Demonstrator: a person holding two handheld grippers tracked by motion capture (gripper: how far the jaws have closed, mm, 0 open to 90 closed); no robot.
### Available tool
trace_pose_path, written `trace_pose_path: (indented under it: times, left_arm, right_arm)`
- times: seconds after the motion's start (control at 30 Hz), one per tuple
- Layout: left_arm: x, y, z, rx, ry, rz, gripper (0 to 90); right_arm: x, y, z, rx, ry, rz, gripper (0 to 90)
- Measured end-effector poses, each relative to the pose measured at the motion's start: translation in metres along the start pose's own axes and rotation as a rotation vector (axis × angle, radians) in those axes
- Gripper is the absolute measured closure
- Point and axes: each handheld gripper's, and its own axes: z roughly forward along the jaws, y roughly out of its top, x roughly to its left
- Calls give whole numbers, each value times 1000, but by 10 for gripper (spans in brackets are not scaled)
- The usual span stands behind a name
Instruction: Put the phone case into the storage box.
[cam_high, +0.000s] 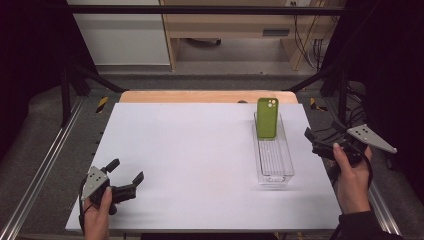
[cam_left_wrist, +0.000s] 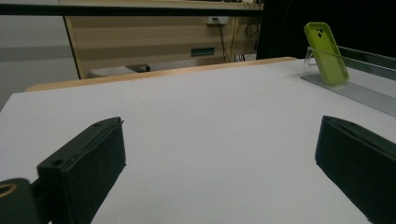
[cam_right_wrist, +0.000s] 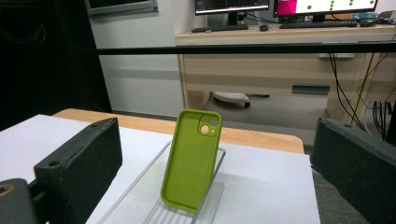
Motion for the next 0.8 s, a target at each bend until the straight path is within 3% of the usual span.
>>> trace_pose_path:
  times: [0.4, 0.8]
  left_arm:
    - [-5, -6, -13, -3, 15, 3, 13]
    - [-5, -7, -14, -5, 10, 2, 13]
  right_arm:
    - [0, -24, -21, 19, 28, -23, 24]
    - [6, -52, -31, 21, 29, -21, 24]
